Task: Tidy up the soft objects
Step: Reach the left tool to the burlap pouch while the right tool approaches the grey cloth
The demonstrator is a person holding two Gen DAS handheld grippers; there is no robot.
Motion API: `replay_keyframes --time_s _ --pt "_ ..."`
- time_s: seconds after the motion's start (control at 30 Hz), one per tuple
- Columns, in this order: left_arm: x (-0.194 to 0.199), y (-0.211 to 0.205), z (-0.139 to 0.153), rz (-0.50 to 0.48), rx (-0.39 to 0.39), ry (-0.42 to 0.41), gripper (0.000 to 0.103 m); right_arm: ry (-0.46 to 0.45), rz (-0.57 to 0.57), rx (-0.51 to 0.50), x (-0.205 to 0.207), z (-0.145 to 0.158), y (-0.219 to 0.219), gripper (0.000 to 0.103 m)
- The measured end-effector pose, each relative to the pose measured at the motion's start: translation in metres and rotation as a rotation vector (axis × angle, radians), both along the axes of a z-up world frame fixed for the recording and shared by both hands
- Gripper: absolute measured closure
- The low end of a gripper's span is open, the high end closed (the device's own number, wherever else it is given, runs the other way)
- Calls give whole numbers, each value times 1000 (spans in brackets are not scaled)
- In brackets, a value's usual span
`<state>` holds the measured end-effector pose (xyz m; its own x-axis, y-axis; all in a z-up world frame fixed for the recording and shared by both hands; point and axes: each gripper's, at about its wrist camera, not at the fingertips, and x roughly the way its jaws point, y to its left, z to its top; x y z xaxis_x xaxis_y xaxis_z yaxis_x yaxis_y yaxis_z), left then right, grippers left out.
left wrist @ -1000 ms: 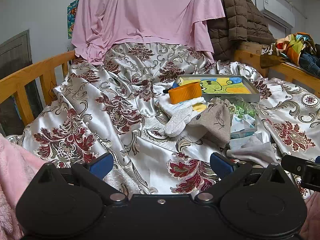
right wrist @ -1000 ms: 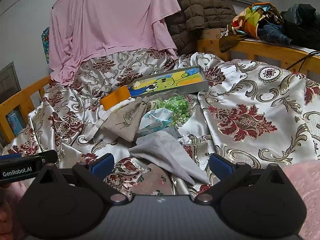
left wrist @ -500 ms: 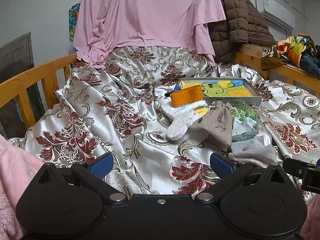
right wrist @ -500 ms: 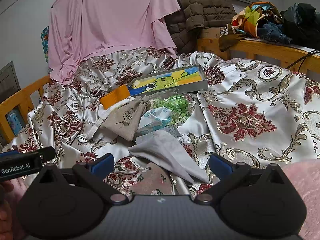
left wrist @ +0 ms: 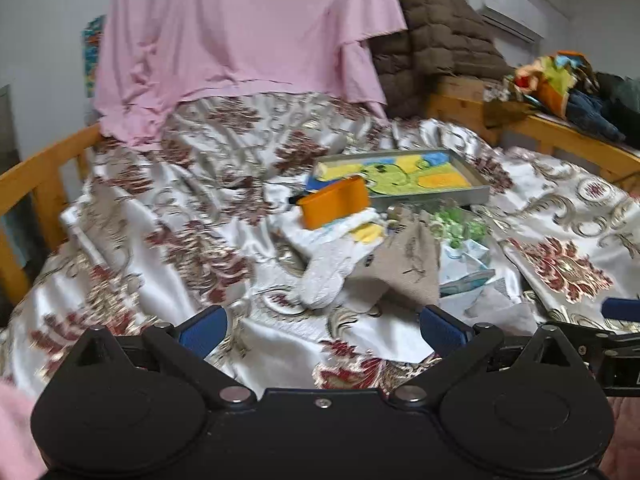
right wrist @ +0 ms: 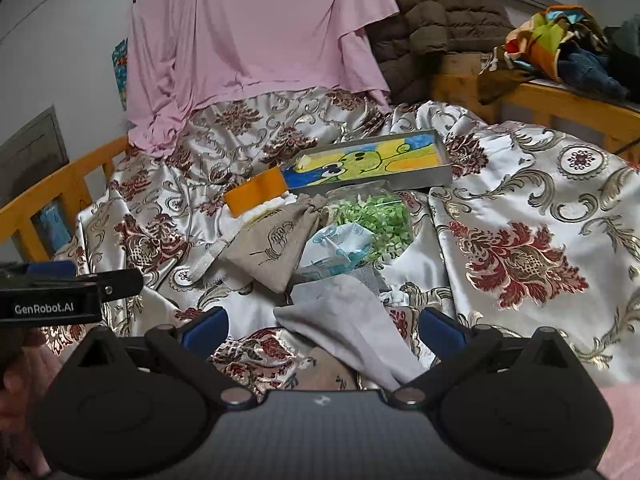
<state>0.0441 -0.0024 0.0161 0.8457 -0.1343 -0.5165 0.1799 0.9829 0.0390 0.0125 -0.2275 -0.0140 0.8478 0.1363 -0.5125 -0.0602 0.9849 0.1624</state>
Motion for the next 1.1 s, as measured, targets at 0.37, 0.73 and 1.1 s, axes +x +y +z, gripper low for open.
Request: replay_keyframes --time_s 0.37,0.73,1.1 --pt "55 -28 -1 -208 122 -75 1 106 7 -20 53 -7 -14 0" --pt "116 -50 -23 -398 123 4 1 252 -5 55 83 -30 -27 0" --pt "143 -63 -53 -524 134 86 10 318 21 70 103 -46 -18 9"
